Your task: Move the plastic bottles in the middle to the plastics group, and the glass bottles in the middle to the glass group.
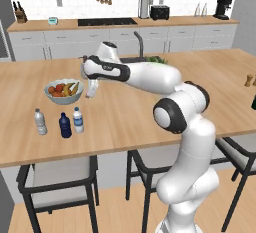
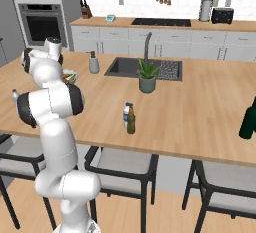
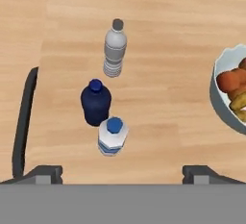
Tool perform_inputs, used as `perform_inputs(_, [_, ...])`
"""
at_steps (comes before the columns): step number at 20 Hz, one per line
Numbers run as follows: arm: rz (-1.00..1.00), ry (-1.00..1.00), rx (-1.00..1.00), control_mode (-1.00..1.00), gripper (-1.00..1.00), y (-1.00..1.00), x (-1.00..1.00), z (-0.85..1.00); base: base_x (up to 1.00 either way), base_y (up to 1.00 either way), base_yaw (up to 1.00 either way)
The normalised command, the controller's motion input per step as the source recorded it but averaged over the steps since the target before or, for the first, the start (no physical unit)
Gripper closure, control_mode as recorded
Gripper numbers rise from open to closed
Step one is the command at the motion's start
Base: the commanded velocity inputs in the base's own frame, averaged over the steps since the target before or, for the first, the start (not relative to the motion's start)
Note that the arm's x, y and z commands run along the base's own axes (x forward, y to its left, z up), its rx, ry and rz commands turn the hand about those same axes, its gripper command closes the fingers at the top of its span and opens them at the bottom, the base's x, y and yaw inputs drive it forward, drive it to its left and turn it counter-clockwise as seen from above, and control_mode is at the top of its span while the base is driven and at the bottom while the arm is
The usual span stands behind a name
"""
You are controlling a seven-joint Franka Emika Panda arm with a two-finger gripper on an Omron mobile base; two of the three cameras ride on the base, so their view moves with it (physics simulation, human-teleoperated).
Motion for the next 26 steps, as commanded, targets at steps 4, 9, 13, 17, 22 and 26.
perform_inputs(4, [-0.38,0.13,0.00,-1.00,-1.00,-0.77,-0.11,-0.13,0.00,0.00,0.00])
perform_inputs(9, [-0.49,0.12,-0.01,-1.00,-1.00,-0.73,-0.17,-0.27,0.00,0.00,0.00])
perform_inputs(13, [-0.55,0.04,-0.03,-1.00,-1.00,-0.69,-0.32,-0.43,0.00,0.00,0.00])
perform_inputs(17, [-0.55,0.07,0.00,-1.00,-1.00,-0.84,-0.18,-0.18,0.00,0.00,0.00])
perform_inputs(22, [-0.50,0.04,0.00,-1.00,-1.00,-0.97,-0.18,0.01,0.00,0.00,0.00])
perform_inputs(26, [-0.35,0.07,0.00,-1.00,-1.00,-0.85,-0.39,0.24,0.00,0.00,0.00])
